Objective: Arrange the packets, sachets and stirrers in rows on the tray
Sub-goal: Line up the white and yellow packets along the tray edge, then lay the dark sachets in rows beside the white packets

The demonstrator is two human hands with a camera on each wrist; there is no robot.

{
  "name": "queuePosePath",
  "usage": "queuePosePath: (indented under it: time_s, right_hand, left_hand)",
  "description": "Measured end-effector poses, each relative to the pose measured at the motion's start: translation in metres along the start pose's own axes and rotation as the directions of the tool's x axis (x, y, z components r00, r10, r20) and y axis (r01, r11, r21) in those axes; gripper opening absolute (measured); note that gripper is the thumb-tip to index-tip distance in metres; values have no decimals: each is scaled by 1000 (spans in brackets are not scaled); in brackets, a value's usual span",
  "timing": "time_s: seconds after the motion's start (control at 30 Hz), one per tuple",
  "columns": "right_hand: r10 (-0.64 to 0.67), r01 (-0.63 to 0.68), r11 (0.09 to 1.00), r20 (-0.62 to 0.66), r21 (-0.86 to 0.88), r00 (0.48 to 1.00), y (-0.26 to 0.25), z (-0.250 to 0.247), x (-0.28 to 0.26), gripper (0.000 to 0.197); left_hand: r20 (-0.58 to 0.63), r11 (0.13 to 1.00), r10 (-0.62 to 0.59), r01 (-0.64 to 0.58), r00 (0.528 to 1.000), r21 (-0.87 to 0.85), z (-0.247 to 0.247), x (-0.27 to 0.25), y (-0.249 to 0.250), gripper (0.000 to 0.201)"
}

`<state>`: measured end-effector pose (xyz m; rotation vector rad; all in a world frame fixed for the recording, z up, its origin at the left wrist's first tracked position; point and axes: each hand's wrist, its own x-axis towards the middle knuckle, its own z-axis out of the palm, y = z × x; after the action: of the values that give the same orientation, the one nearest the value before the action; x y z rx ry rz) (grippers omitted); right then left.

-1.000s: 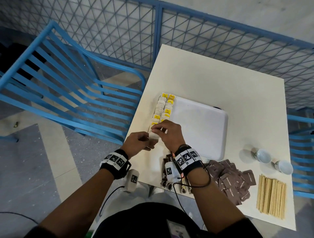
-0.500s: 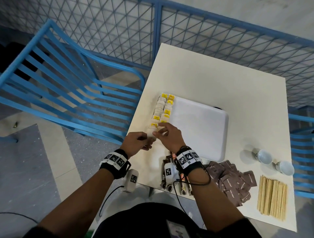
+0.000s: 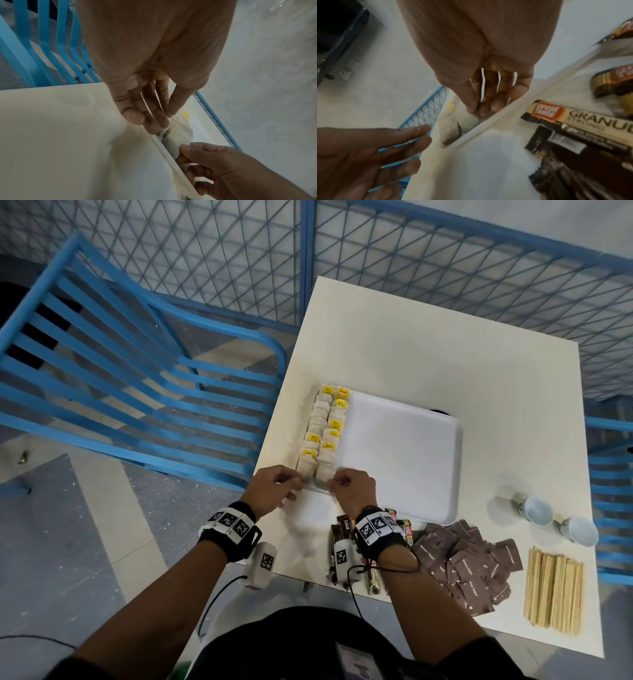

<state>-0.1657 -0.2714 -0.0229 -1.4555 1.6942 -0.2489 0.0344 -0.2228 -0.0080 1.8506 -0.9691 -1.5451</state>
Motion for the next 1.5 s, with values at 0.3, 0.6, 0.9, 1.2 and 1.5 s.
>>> queuePosePath:
  time_s: [0.3,0.6,0.9,1.2,1.5]
  right_hand:
    - [60,-52,993,-72,104,996,3,6,0,13]
    - [90,-74,983,-86,169,992,7,0,-3,14]
    - [65,-30,971,-141,237,988,47,-35,-36,17]
    - [-30,35,996,-58,85,998,102,-60,-94,18]
    - [-106,171,878,166,-447,980,120,-49,-125,62]
  left_hand:
    - [13,999,11,-11,1000,38,-3,10,4,14]
    - [37,996,39,-42,999,79,3,13,12,11]
    - [162,978,56,-87,985,191,43,-6,4,9]
    - [174,846,62,-145,983,514,107,-53,-21,77]
    - [-41,787,143,-88,989,610,145,-80,-43,81]
